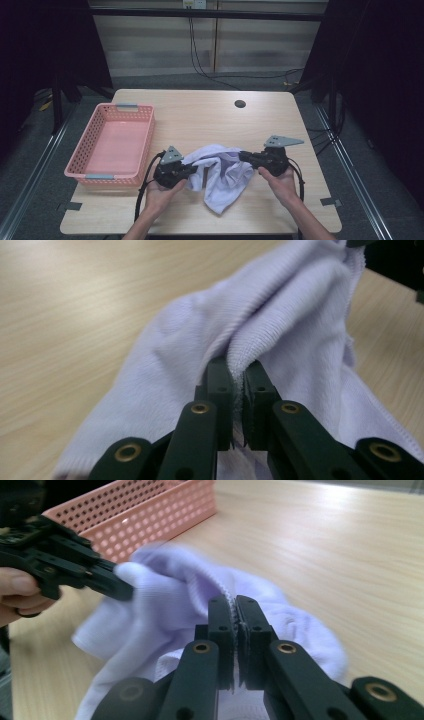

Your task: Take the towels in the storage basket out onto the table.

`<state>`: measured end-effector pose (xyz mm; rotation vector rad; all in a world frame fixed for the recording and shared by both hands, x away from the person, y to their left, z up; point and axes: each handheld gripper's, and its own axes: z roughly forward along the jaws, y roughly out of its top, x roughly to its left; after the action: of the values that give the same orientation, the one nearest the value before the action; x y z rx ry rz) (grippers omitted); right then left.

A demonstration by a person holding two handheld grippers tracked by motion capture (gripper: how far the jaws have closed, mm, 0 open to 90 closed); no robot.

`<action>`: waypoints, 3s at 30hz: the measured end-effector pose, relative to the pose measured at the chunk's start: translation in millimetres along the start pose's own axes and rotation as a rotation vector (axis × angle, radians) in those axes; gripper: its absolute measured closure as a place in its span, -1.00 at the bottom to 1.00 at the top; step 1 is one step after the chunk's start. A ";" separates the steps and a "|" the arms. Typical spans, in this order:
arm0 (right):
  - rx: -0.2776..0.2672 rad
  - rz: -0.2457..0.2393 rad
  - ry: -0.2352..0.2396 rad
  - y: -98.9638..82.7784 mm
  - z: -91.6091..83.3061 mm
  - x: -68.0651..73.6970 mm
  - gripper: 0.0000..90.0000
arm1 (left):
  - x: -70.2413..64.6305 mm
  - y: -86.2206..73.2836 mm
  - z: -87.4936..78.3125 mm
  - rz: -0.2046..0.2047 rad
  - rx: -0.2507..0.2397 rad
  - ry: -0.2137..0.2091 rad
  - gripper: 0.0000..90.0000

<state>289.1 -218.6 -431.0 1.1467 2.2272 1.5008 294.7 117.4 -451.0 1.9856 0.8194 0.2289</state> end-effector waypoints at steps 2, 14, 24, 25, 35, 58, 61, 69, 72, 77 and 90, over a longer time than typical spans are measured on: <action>-0.022 0.012 -0.003 2.6 -9.9 -6.3 0.92 | 5.2 2.3 -8.7 -0.006 -0.026 0.011 0.90; 0.005 0.020 -0.106 -4.6 -39.7 -21.2 0.93 | 30.4 -5.5 -27.0 -0.043 0.008 0.054 0.76; 0.043 0.069 -0.088 -20.6 -32.6 -40.2 0.90 | 7.4 13.5 -40.2 0.000 -0.141 -0.079 0.19; 0.056 0.057 -0.085 -21.0 -29.6 -37.4 0.85 | 3.0 16.6 -37.3 -0.003 -0.121 -0.092 0.20; 0.039 0.004 -0.029 -12.0 -16.7 -28.7 0.12 | -6.7 0.7 14.9 0.067 0.075 -0.076 0.12; 0.191 -0.046 -0.048 -15.3 45.1 -31.5 0.69 | 1.2 -1.1 10.3 0.030 0.002 -0.163 0.78; 0.153 -0.015 -0.098 -12.0 32.1 -42.2 0.71 | 4.3 4.5 1.0 0.016 -0.035 -0.170 0.82; 0.084 0.061 -0.126 -9.8 5.4 -64.8 0.68 | 5.6 14.4 -17.5 0.008 -0.105 -0.203 0.79; 0.090 0.049 -0.131 -10.0 6.1 -63.2 0.66 | 8.0 15.3 -21.8 0.000 -0.124 -0.197 0.73; 0.102 0.044 -0.122 -10.5 9.2 -61.5 0.67 | 12.7 15.5 -26.9 0.004 -0.108 -0.202 0.80; 0.112 0.053 -0.105 -13.1 12.0 -61.6 0.64 | -10.1 4.6 44.0 0.109 0.143 -0.163 0.44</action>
<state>331.0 -256.1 -462.0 1.2954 2.2511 1.3173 309.7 78.6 -469.2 2.1544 0.6385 0.0712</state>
